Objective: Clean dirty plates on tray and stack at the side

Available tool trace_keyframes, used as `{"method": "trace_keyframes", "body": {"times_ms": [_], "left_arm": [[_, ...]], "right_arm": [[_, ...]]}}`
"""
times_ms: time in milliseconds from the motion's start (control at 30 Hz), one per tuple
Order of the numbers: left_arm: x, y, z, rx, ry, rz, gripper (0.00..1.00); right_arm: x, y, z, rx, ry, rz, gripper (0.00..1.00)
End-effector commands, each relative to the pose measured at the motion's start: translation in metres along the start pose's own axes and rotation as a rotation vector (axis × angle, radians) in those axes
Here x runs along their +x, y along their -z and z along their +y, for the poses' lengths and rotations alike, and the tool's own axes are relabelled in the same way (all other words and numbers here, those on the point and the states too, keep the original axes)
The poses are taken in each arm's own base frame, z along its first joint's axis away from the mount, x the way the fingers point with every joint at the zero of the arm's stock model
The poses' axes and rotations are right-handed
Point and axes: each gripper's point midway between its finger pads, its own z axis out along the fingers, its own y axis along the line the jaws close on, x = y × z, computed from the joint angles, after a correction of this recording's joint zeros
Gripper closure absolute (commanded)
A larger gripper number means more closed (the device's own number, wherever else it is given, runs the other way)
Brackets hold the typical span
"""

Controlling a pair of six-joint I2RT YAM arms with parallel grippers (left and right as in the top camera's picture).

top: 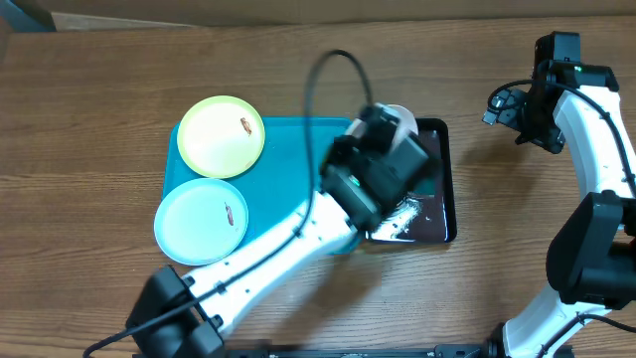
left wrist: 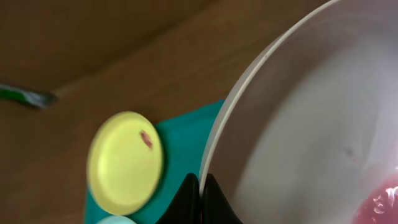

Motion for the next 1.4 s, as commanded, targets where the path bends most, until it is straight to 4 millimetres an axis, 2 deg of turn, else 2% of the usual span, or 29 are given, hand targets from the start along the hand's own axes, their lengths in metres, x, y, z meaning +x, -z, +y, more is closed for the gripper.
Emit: {"method": "trace_keyframes", "body": {"times_ms": [0, 233, 767, 1000, 1167, 1367], "left_arm": [[-0.03, 0.035, 0.03, -0.242, -0.03, -0.155, 0.96], [-0.043, 0.079, 0.03, -0.374, -0.034, -0.291, 0.96], [-0.047, 0.083, 0.027, -0.365, 0.006, -0.314, 0.96], [-0.037, 0.06, -0.007, -0.135, -0.004, -0.227, 0.96], [-0.022, 0.031, -0.029, 0.062, 0.082, -0.108, 0.96], [-0.004, -0.006, -0.046, 0.287, 0.166, 0.068, 0.96]], "right_arm": [[-0.003, 0.008, 0.002, -0.013, -0.004, -0.021, 0.0], [-0.003, 0.008, 0.002, -0.013, -0.004, -0.021, 0.0], [-0.003, 0.008, 0.002, -0.013, -0.004, -0.021, 0.0], [-0.003, 0.008, 0.002, -0.013, -0.004, -0.021, 0.0], [-0.003, 0.008, 0.002, -0.013, -0.004, -0.021, 0.0], [-0.003, 0.008, 0.002, -0.013, -0.004, -0.021, 0.0]]}}
